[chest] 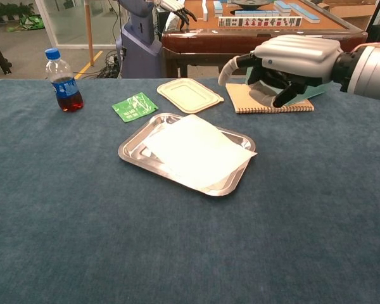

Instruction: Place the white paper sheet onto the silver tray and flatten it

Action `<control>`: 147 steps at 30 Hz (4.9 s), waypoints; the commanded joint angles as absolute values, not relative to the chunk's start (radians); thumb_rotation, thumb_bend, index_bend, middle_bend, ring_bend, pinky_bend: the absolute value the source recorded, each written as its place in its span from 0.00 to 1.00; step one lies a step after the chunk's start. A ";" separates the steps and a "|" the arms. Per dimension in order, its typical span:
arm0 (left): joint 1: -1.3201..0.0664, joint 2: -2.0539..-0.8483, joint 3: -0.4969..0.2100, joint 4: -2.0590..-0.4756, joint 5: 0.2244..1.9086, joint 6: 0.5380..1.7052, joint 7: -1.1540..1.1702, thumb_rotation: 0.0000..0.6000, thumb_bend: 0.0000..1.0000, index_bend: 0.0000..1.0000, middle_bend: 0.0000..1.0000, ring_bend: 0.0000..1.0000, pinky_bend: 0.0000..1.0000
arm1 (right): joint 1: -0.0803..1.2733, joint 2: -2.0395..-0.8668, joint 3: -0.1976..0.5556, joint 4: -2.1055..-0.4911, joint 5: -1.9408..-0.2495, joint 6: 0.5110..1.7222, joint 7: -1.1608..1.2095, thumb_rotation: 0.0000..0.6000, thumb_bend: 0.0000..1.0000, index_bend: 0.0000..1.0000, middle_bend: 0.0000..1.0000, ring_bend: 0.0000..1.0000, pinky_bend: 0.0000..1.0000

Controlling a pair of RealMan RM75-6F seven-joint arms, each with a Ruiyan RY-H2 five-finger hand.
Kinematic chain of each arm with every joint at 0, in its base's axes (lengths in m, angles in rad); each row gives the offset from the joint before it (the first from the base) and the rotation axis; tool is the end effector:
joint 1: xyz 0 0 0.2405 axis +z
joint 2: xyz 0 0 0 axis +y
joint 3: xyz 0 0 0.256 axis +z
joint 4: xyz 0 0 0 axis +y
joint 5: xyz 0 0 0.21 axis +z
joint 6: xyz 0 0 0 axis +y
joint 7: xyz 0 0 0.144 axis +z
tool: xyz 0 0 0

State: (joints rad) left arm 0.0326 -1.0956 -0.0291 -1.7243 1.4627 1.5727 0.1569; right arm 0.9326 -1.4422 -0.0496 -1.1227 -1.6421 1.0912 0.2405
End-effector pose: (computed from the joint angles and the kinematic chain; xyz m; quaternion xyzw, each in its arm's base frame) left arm -0.3114 0.1391 0.1674 -0.5619 -0.3918 -0.3413 0.6437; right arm -0.1448 -0.3878 0.0307 0.8335 -0.1933 0.4143 0.3103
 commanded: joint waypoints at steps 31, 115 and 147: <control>0.047 -1.109 -0.016 -1.675 1.472 1.576 0.099 1.00 0.22 0.22 0.18 0.17 0.11 | 1.148 -1.493 0.047 -1.260 -1.083 0.484 -0.286 1.00 1.00 0.17 1.00 1.00 1.00; 0.067 -1.114 -0.021 -1.657 1.453 1.574 0.091 1.00 0.22 0.22 0.18 0.17 0.11 | 1.107 -1.474 -0.035 -1.422 -1.295 0.530 -0.287 1.00 1.00 0.17 1.00 1.00 1.00; 0.064 -1.117 -0.020 -1.656 1.454 1.569 0.096 1.00 0.22 0.22 0.18 0.17 0.11 | 1.063 -1.453 -0.022 -1.428 -1.310 0.569 -0.290 1.00 1.00 0.17 1.00 1.00 1.00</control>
State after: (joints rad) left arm 0.0643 -1.1174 -0.0200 -1.6554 1.4537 1.5696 0.0962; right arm 1.0687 -1.4618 -0.0274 -1.4170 -1.3026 0.5572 -0.2986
